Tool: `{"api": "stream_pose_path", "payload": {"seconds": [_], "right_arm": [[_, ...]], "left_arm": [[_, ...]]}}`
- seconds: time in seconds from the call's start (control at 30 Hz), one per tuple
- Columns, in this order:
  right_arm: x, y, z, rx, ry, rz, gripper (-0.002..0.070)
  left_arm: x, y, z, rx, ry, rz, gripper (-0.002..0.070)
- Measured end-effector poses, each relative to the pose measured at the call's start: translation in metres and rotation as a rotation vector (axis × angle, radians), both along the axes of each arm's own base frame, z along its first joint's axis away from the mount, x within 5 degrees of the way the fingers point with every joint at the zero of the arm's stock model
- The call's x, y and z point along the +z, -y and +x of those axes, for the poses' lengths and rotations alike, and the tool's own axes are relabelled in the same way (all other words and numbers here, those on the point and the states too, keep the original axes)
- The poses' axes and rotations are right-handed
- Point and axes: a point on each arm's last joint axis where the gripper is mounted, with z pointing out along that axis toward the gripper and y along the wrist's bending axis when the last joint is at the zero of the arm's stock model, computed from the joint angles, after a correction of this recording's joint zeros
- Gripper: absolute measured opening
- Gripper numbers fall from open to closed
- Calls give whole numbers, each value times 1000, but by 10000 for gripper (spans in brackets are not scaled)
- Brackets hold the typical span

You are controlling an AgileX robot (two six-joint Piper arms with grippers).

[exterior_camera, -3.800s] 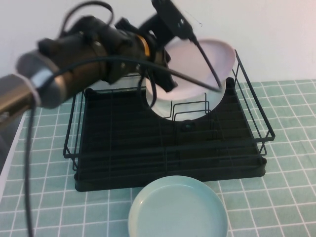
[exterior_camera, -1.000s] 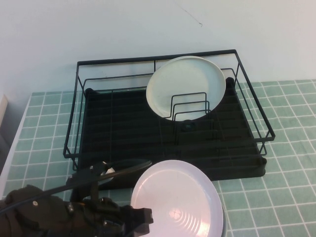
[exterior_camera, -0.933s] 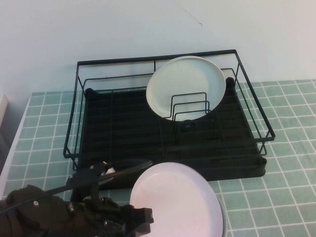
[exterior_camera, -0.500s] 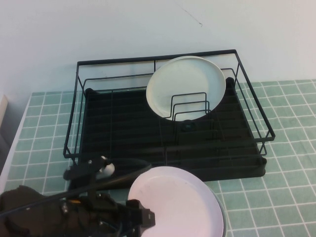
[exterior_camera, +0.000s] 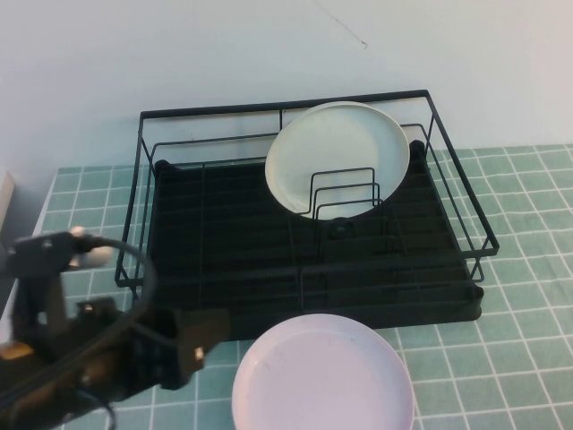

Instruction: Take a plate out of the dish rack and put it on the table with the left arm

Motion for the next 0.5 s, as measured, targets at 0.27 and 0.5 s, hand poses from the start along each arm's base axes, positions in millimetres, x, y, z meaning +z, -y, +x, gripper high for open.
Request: {"api": "stream_pose_path", "payload": {"seconds": [0.27, 0.5], "right_arm": [[0, 0, 0, 0, 0, 0, -2], [0, 0, 0, 0, 0, 0, -2]], "left_arm": [[30, -25, -40, -107, 236, 84, 174], [33, -49, -86, -247, 348, 262, 10]]}}
